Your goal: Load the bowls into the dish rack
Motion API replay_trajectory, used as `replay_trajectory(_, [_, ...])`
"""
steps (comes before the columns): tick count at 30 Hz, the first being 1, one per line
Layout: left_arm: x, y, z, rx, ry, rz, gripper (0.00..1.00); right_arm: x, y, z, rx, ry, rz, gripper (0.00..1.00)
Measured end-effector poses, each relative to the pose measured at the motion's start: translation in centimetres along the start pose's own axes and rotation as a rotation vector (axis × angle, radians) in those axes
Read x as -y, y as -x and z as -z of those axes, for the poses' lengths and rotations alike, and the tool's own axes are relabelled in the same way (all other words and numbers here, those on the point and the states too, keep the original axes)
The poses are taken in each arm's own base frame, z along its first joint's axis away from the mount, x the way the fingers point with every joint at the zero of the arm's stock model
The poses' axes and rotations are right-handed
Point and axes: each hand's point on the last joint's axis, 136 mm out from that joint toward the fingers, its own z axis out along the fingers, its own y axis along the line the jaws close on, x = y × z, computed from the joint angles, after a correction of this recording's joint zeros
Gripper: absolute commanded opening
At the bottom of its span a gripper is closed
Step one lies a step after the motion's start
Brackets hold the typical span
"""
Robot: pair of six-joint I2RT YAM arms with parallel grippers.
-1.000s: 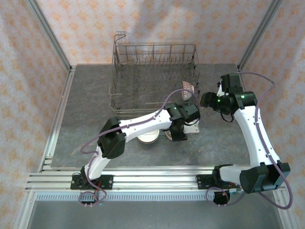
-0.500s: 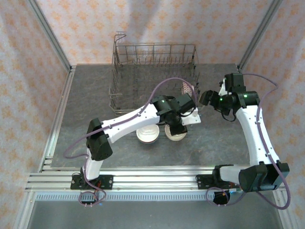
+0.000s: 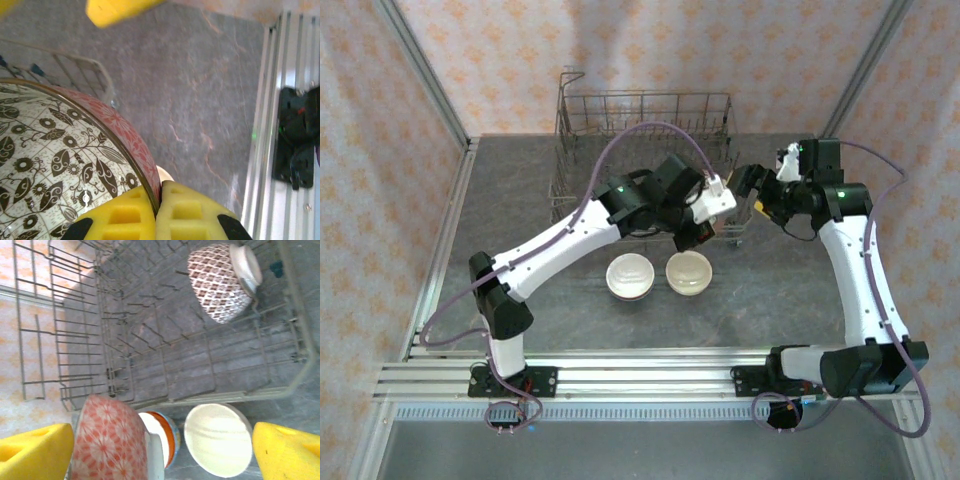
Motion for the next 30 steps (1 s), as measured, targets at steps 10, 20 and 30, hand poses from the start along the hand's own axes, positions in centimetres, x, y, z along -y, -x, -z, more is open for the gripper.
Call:
replay_trajectory(10, [-4.2, 3.0, 1.6, 0.173, -0.014, 0.075, 0.00, -2.9, 1.0, -0.2, -0.022, 0.131, -0.035, 0.94])
replay_trajectory(20, [-4.8, 4.2, 1.6, 0.248, -0.043, 0.064, 0.00, -5.0, 1.7, 0.1, -0.028, 0.239, -0.075, 0.95])
replay_trajectory(30, [-4.7, 4.6, 0.7, 0.275, -0.071, 0.069, 0.00, -5.9, 1.5, -0.1, -0.059, 0.291, -0.076, 0.94])
